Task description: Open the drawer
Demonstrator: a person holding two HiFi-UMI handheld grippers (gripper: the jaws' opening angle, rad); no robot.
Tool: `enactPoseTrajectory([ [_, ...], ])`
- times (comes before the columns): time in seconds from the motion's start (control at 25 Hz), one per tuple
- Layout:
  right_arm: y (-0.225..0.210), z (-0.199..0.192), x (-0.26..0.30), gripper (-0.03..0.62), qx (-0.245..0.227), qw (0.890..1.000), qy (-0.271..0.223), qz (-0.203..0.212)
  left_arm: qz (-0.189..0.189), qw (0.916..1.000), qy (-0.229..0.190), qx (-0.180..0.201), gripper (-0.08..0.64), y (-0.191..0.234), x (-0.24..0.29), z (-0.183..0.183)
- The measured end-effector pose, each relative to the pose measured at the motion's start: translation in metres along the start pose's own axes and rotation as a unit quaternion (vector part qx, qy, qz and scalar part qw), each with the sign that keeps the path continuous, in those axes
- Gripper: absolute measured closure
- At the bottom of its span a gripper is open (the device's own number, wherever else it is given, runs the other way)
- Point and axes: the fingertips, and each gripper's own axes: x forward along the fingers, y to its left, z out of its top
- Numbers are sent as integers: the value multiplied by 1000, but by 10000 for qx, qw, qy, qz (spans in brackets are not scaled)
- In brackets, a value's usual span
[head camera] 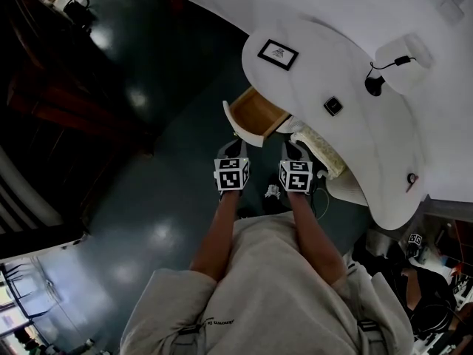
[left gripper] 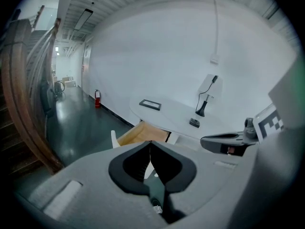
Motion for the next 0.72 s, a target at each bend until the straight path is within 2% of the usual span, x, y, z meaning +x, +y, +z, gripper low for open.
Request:
enactPoseTrajectory([
  [0.28, 4, 6, 5, 578, 93, 9998, -133, 62, -116, 9998, 95, 157, 549, 0, 3, -1],
  [0.72, -6, 24, 21, 578, 151, 9996, -211, 61, -195, 9995, 1, 236, 549, 0, 17, 20],
])
